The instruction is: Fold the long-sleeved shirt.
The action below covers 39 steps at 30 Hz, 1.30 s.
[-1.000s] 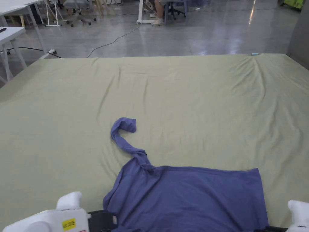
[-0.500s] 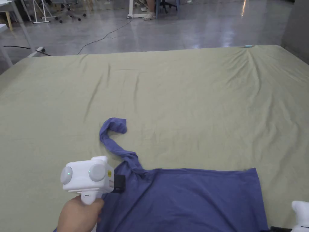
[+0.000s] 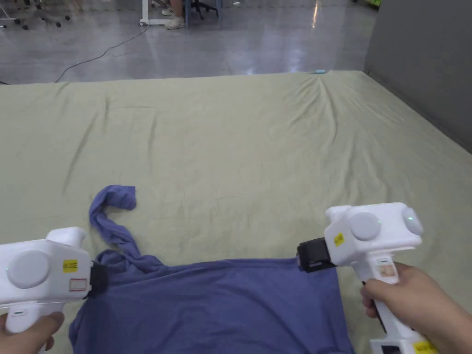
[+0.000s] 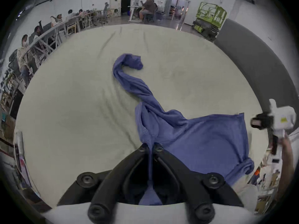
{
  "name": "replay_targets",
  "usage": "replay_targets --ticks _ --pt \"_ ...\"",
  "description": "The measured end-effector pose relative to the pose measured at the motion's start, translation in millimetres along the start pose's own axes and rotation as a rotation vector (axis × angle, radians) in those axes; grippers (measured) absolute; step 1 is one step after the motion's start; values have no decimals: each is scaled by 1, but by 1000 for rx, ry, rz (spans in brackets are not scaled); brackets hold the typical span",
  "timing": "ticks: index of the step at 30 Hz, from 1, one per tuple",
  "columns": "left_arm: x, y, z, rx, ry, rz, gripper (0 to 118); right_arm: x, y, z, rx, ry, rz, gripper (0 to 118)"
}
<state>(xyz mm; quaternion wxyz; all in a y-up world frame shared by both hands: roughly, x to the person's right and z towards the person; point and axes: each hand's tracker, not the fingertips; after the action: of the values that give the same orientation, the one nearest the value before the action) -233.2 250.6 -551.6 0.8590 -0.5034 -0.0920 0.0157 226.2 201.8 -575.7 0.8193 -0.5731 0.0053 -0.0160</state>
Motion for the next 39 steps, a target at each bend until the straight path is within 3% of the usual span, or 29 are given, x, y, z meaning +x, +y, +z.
replay_targets --ticks 1,2,3,4,5,6,12,19,25,29,36,39 --pt "0 0 4 2 1 -3 0 1 4 -14 -65 13 -42 118" --pt "-1 0 6 3 1 -10 0 1 6 -27 -112 35 -60 106" --pt "-1 -1 8 -6 -10 -6 0 0 6 -35 -121 36 -69 79" --pt "-3 -2 10 -4 -12 -2 0 -4 6 -39 -128 15 -50 33" --pt "-5 -2 11 -4 -15 5 0 -9 5 -41 -140 -32 -27 2" --pt "-7 -3 12 -4 -13 10 0 -14 3 -43 -147 -98 -2 2" --pt "-16 -5 35 4 -46 56 0 -21 -11 11 -36 54 12 0" --pt "-19 28 111 70 -125 82 0 -29 -17 171 256 57 200 0" --pt "-14 120 216 271 -81 -9 0 -29 28 309 482 4 219 0" --pt "-25 200 270 347 -177 97 0 -47 94 383 592 -106 277 0" --pt "-25 313 360 547 -86 91 0 -71 196 485 738 -209 227 0" --pt "-15 338 391 605 -211 157 0 -77 238 513 783 -300 264 0"
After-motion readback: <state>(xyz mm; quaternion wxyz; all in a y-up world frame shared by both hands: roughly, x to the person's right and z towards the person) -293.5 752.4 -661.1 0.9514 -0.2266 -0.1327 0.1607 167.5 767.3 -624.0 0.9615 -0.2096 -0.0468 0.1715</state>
